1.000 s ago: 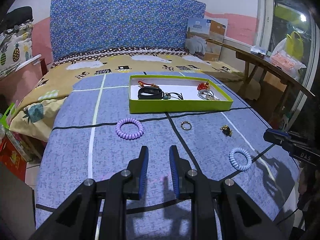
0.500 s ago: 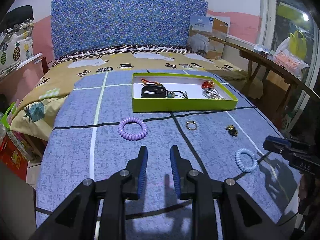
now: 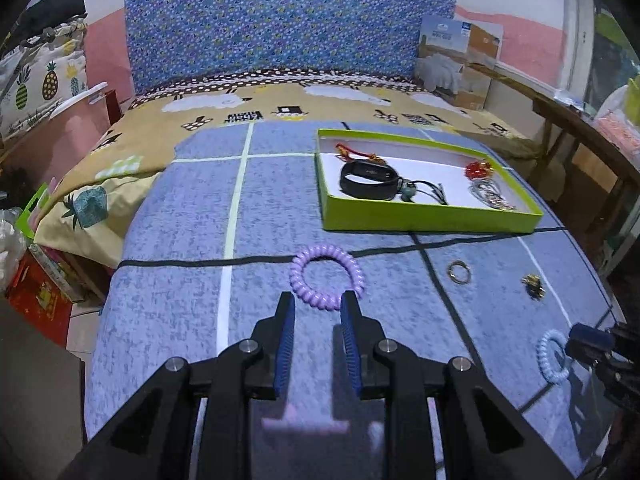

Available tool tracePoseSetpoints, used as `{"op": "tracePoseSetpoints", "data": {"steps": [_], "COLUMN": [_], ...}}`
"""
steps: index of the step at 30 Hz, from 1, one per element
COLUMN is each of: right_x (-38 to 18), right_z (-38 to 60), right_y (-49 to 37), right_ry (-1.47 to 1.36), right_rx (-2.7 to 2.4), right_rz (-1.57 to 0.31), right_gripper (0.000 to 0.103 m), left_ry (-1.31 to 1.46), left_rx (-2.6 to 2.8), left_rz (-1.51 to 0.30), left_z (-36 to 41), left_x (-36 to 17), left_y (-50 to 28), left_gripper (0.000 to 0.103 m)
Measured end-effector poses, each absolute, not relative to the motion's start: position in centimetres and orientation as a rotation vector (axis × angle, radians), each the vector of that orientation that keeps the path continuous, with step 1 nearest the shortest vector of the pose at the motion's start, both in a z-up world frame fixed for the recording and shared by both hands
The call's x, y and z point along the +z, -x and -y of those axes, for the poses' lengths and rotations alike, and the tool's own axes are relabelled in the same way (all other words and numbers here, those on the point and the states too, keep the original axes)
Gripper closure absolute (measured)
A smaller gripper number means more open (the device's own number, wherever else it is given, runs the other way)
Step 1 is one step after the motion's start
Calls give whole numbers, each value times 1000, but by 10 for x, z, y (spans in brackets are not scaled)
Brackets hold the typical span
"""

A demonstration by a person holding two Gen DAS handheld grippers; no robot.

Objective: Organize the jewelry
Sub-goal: 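Grasp the lavender coil hair tie with the left tool while the right tool grasps the gold-black bow clip, then carry the lavender coil and bow clip with both tools over the box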

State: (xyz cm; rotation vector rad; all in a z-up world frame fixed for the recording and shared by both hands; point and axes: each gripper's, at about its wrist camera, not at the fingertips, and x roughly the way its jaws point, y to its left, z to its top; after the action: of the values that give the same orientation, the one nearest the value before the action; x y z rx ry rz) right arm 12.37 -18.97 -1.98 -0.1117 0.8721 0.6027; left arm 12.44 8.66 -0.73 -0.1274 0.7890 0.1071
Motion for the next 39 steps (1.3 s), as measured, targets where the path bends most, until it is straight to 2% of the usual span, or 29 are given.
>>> {"op": "tracePoseSetpoints", "data": {"steps": [20, 37, 39], "right_x": [-7, -27, -27], "right_z": [177, 157, 160], "right_y": [-163, -190, -191], "right_ry": [169, 263, 243], "right_rx": [587, 611, 608], "right_rz": [-817, -894, -900], "right_gripper": [83, 83, 83], "left_ry": [149, 87, 79], "left_rx": [153, 141, 134], "left_rz": [-862, -887, -886], "left_z": [-100, -92, -91], "left_x": [-25, -28, -28], "left_y": [-163, -177, -177], "left_gripper": [78, 78, 82]}}
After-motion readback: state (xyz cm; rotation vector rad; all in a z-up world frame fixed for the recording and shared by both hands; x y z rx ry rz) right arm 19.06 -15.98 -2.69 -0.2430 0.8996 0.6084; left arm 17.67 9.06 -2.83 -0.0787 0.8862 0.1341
